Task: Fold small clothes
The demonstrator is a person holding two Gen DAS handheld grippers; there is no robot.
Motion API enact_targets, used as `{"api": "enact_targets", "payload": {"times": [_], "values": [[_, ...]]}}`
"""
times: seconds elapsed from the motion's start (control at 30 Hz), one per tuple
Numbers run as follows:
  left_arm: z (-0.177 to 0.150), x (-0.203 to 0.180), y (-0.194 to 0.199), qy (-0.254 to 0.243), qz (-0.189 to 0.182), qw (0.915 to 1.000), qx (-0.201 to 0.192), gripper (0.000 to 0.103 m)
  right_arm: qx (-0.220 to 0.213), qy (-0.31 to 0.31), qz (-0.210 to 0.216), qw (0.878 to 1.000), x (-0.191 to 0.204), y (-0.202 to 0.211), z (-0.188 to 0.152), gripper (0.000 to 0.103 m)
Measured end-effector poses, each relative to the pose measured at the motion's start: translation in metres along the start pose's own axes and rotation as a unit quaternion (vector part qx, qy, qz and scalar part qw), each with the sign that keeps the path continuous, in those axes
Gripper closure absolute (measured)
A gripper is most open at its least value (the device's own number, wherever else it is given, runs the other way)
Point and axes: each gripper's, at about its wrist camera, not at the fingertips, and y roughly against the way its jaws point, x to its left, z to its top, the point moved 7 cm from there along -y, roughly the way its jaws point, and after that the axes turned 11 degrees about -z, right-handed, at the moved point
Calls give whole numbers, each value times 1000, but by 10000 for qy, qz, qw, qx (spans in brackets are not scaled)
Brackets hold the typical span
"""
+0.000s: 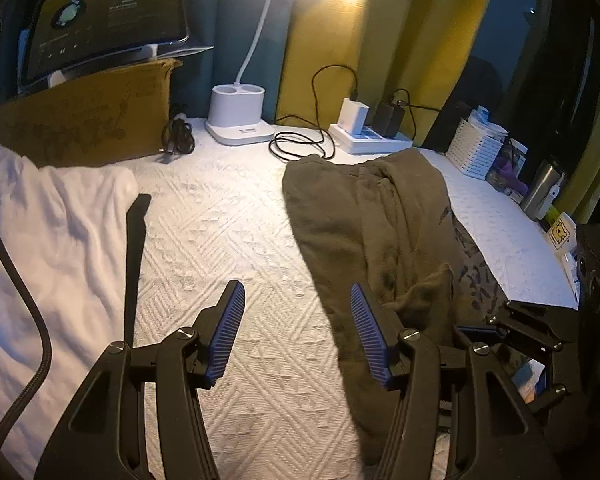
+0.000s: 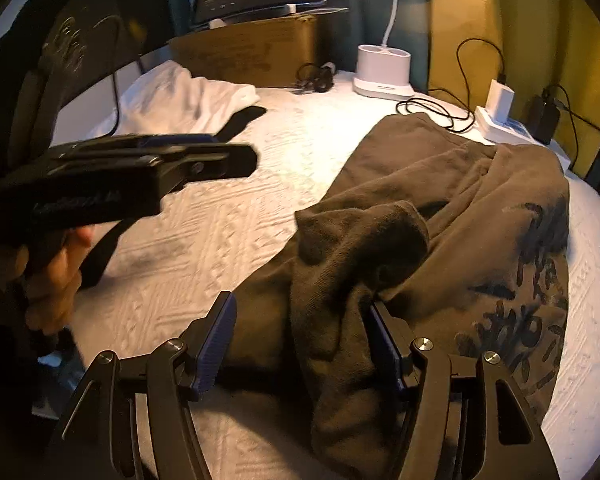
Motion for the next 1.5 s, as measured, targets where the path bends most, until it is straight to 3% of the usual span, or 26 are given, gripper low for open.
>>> {"api": "enact_targets", "payload": {"times": [0.23, 0.5, 0.7, 1.03, 1.27, 1.5], "values": [[12, -39, -4, -396, -175, 9991, -31, 47, -187, -162, 198, 9995, -14, 33, -12, 37], [15, -92, -27, -917, -443, 9947, 135, 44, -292, -758, -269, 9963, -72, 49, -31, 37], [-14, -72, -57, -836, 226, 9934, 755, 43, -186, -1107, -900, 9896, -119, 39, -50, 37], [-65, -23, -15, -293, 864, 9898, 1098, 43, 32, -1405, -1368, 9806, -175, 30, -78, 37], [-29, -34, 5, -184, 593, 9966, 544, 43, -64, -1502, -1379, 9790, -195, 31, -68, 37], [22, -55, -33, -626, 350, 9965, 420, 43, -170, -1563, -1389, 9777, -207, 28, -50, 37]]}}
